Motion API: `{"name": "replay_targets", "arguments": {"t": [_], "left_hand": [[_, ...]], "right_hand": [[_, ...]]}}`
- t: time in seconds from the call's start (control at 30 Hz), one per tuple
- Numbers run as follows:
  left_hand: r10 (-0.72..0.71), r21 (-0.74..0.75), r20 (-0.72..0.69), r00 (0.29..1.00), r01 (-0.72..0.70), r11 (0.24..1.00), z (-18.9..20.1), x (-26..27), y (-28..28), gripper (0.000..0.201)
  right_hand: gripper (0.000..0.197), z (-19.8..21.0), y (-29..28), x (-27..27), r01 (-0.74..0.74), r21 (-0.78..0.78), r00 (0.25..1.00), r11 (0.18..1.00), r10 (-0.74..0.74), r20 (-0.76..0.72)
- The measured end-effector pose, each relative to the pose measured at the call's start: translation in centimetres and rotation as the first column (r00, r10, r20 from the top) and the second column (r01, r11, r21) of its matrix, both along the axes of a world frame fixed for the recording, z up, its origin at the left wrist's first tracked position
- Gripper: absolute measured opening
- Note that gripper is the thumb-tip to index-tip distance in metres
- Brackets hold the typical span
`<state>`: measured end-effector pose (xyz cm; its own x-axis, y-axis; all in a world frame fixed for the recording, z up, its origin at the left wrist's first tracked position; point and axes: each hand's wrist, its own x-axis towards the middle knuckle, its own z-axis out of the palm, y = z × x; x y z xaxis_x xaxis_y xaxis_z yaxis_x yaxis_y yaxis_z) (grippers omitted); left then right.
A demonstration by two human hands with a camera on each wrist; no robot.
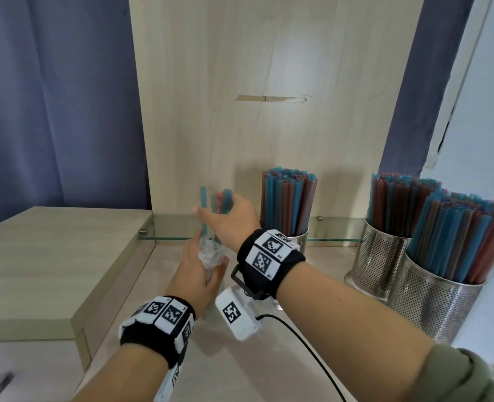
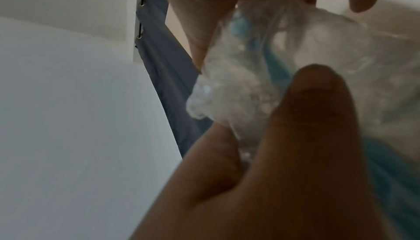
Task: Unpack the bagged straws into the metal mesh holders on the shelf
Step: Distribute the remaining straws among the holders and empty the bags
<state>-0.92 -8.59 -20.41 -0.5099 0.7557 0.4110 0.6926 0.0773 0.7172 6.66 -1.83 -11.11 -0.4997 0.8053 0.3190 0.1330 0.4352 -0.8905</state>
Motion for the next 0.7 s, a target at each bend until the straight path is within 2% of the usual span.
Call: {"name": "replay_targets", "arguments": {"t": [0.07, 0.1, 0.2, 0.27, 0.4, 0.53, 0.7], "left_hand": [[-0.001, -0.002, -0.002, 1.0, 0.001, 1.0, -0.7, -0.2, 0.0, 0.073], [-0.001, 0.005, -0.01, 1.0, 0.001, 1.0, -0.9, -0.2, 0.1, 0.073], [-0.011, -0.009, -0.034, 0.999, 0.011, 1.0, -1.0, -0.4, 0.3, 0.074], [-0.014, -0.013, -0.017, 1.0, 0.014, 1.0, -1.3, -0.8, 0.6, 0.075], [-0.009, -0.014, -0.001, 1.0, 0.009, 1.0, -1.2, -0.4, 0.5, 0.075], [-0.038, -0.026, 0.001, 0.999, 0.038, 0.999, -1.2, -0.7, 0.8, 0.081], [-0.013, -0.001, 0.0, 1.0, 0.013, 1.0, -1.2, -0.5, 0.4, 0.077]], "right_hand": [[0.021, -0.2, 0.3, -0.6, -0.012, 0.033, 1.0, 0.999, 0.012, 0.004], [0.017, -0.3, 0.4, -0.8, -0.014, 0.05, 1.0, 0.999, 0.013, 0.023], [0.021, -0.7, 0.9, -1.6, -0.008, 0.112, 0.997, 0.994, -0.001, 0.08], [0.019, -0.9, 1.2, -1.8, -0.001, 0.134, 0.999, 0.991, -0.004, 0.037], [0.019, 0.3, 0.9, -1.3, -0.033, 0.065, 0.972, 0.997, 0.047, -0.23], [0.019, 3.8, 0.6, 0.7, 0.015, 0.089, 0.855, 0.996, 0.033, -0.518], [0.017, 9.3, 0.7, 6.8, 0.051, 0.069, 0.68, 0.996, 0.016, -0.733]]}}
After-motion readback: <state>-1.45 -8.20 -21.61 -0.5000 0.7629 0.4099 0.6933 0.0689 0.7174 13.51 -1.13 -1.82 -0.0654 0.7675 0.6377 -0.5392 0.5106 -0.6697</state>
